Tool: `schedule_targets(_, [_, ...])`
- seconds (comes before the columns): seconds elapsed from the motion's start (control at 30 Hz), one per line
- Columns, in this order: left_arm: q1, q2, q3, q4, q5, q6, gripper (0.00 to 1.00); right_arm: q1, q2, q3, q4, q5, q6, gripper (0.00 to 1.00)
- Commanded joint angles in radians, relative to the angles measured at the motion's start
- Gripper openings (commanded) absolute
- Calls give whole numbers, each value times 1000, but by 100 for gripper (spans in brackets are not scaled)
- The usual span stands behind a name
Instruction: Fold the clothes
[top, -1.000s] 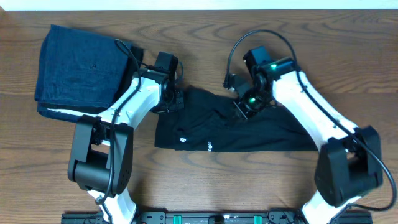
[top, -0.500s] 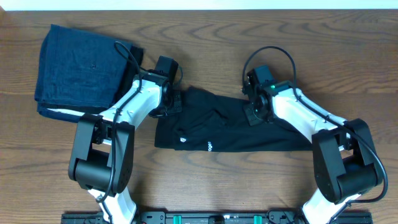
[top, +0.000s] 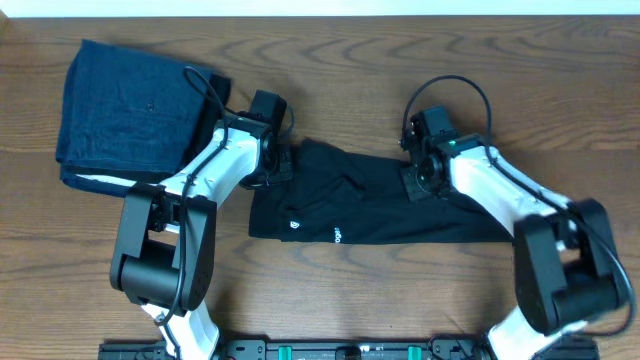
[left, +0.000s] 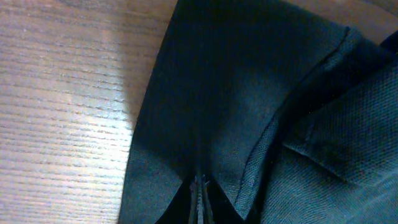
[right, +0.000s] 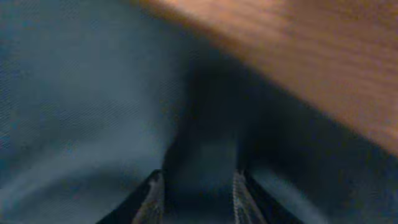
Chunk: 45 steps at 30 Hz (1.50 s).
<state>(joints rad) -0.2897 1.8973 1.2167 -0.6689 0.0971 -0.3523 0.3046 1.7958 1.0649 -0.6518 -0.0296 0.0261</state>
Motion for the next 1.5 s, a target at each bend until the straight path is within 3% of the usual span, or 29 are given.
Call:
schedule_targets(0.0, [5,13,-9,3,-20,-12,6,11,-155,34,-43,-138,-92,38])
schedule_targets(0.27, [5,13,-9,7,-19,-13,6,103,-269,28,-159,-162,-224,23])
schedule_targets(0.67, [5,13,-9,12,-19,-12,7,194,-238,-177,104,-155,-260,40])
schedule_targets(0.97, [5,13,-9,16,-19,-13,7,196,-238,-291,300,-156,-290,43])
schedule_targets(1.3, [5,13,-9,16,-19,-13,7,199,-238,-328,349,-156,-290,34])
schedule_targets(1.47, [5,13,-9,15,-19,-12,7,199,-238,-328,359,-170,-289,21])
